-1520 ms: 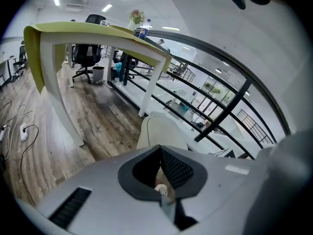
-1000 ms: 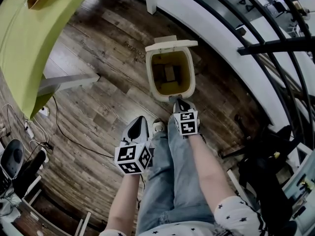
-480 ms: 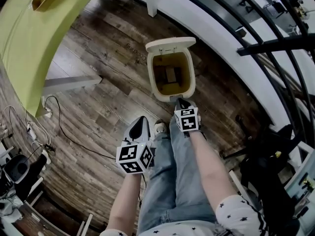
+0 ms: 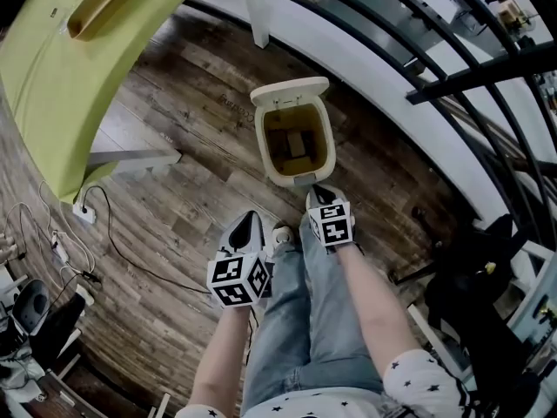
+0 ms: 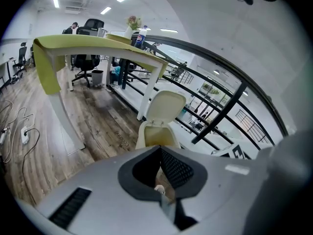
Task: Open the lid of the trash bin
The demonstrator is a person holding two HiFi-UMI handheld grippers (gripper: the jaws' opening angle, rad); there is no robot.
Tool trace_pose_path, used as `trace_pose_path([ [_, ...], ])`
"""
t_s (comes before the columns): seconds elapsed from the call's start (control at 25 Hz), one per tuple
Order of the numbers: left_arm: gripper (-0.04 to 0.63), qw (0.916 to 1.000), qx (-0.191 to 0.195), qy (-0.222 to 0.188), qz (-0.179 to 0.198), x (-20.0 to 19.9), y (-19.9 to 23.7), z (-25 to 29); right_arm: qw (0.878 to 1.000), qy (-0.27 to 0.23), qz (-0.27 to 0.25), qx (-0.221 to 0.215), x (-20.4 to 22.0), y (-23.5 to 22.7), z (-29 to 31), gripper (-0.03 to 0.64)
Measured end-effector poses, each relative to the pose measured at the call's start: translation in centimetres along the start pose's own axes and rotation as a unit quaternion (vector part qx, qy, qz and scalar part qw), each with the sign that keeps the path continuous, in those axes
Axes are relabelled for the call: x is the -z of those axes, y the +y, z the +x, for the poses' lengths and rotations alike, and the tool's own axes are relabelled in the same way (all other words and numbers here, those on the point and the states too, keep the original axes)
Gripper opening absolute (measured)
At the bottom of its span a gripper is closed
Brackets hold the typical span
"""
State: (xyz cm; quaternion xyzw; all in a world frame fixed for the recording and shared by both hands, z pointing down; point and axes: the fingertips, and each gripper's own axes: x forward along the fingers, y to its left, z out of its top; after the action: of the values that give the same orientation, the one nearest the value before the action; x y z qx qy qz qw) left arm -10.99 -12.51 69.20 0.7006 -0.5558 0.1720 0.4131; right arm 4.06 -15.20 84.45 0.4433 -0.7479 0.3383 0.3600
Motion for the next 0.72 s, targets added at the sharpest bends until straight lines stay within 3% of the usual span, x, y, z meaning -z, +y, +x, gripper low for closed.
trace_pose_path([
  [0.72,0.011,0.9994,0.031,0.010,0.010,-1.8,-4.5,-7.0,0.995,-0.098,0.017,-0.006,-6.0,4.0,-14.4,-0.008],
])
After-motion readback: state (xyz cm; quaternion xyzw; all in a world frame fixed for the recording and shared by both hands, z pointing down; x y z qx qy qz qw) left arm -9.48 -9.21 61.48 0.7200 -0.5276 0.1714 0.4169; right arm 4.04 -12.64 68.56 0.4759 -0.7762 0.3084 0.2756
